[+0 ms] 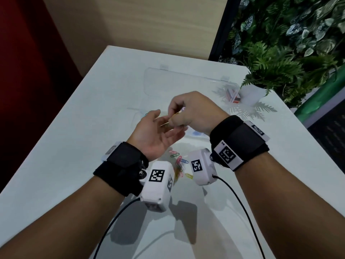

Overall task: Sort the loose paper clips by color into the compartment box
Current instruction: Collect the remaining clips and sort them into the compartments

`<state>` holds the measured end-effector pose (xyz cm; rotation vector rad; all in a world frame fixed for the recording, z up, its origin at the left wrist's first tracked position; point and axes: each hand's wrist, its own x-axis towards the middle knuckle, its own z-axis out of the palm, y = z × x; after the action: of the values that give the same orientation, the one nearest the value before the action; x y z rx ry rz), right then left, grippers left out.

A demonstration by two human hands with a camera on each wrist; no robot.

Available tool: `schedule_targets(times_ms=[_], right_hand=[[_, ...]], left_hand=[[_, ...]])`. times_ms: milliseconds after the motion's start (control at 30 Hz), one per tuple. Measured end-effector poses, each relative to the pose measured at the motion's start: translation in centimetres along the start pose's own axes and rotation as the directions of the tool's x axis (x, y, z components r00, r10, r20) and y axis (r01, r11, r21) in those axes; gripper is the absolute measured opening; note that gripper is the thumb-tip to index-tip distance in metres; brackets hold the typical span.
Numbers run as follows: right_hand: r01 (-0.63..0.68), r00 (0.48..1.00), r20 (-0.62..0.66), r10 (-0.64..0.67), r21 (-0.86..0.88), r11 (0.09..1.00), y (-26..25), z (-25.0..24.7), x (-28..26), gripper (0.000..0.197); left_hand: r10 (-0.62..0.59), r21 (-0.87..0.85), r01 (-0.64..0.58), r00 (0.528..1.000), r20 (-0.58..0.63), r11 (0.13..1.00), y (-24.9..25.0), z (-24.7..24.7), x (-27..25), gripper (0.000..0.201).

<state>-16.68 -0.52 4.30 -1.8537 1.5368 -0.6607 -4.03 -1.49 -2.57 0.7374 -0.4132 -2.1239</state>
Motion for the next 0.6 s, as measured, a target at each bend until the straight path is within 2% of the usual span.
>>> schedule_targets(times_ms=[133,233,367,500,600], right_hand=[[0.035,0.999,0.035,-0.034,-0.033,0.999,-0.7,-0.2,1.3,0.013],[0.056,0.998,-0.005,-0.056,-0.007,0.998,-0.4,-1.0,2.0,0.013],[0.084,0.980,-0.183,-0.083,-0.002,0.996,0.5,-2.2,3.4,0.014],[0.081,0.968,-0.243,-0.065,0.057,0.995,1.5,-1.8,4.8,0.013],[0.092,0.951,-0.299,-0.077,0.034,0.995,2.1,-1.6,4.9,0.011]], left_hand=[[-0.015,-0.178,0.041,0.989,0.147,0.983,1.4,1.5,0.7,0.047],[0.015,-0.233,0.022,0.988,0.154,0.972,2.2,1.6,1.5,0.048],[0.019,-0.371,0.039,0.988,0.152,0.928,3.2,1.1,2.8,0.046],[0.030,-0.410,0.032,0.989,0.145,0.912,3.5,0.8,4.0,0.047],[0.067,-0.448,-0.001,0.989,0.130,0.894,3.9,0.4,4.3,0.042]])
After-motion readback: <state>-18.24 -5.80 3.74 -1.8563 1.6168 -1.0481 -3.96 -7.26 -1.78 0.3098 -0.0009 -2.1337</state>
